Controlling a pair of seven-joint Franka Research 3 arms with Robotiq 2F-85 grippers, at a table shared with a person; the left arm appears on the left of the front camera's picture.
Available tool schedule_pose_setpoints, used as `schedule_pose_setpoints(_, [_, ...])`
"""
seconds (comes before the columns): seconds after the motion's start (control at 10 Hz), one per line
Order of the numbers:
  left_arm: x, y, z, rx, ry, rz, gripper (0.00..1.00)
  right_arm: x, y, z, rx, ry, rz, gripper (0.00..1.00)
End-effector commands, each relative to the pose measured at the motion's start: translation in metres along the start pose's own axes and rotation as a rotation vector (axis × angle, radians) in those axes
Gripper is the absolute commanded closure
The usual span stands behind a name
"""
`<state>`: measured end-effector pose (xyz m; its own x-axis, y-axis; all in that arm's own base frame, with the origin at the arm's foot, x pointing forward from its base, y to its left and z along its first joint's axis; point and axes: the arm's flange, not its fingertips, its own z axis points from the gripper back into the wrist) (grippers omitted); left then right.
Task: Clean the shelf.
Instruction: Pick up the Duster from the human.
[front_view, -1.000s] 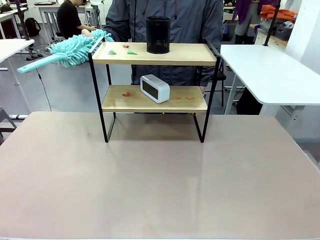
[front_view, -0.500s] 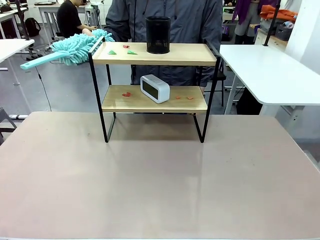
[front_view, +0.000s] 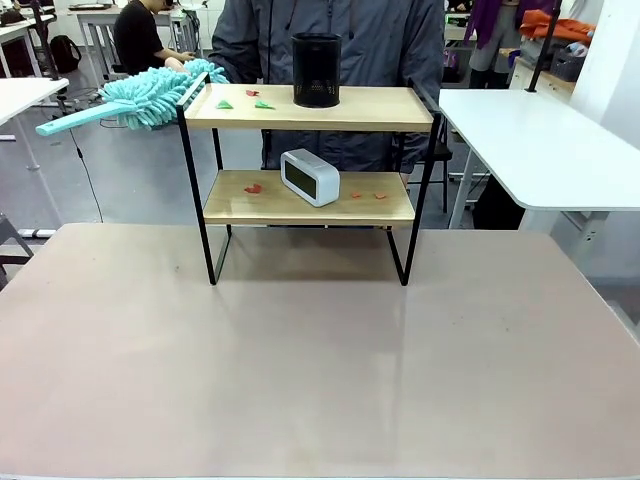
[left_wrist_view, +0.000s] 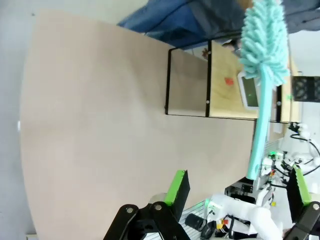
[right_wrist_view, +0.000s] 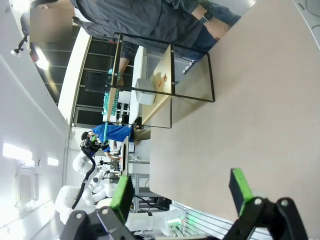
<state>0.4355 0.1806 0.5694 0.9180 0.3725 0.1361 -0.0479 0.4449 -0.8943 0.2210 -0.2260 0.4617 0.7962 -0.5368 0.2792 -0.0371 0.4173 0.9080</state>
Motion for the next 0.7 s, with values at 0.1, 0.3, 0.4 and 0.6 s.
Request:
schedule_pose_setpoints(0.1, [0.000, 0.000, 0.000, 0.000, 0.000, 0.000, 0.00, 0.003, 0.001, 0.001, 0.017, -0.012, 0.029, 0.00])
schedule_pose_setpoints(0.3, [0.013, 0.003, -0.029, -0.113, 0.186, 0.030, 0.00, 0.003, 0.001, 0.001, 0.017, -0.012, 0.029, 0.00])
schedule_pose_setpoints(0.4, [0.022, 0.003, -0.040, -0.155, 0.232, 0.053, 0.00, 0.003, 0.001, 0.001, 0.017, -0.012, 0.029, 0.00])
schedule_pose_setpoints(0.6, [0.035, 0.004, -0.068, -0.234, 0.275, 0.088, 0.00, 0.003, 0.001, 0.001, 0.017, -0.012, 0.029, 0.00])
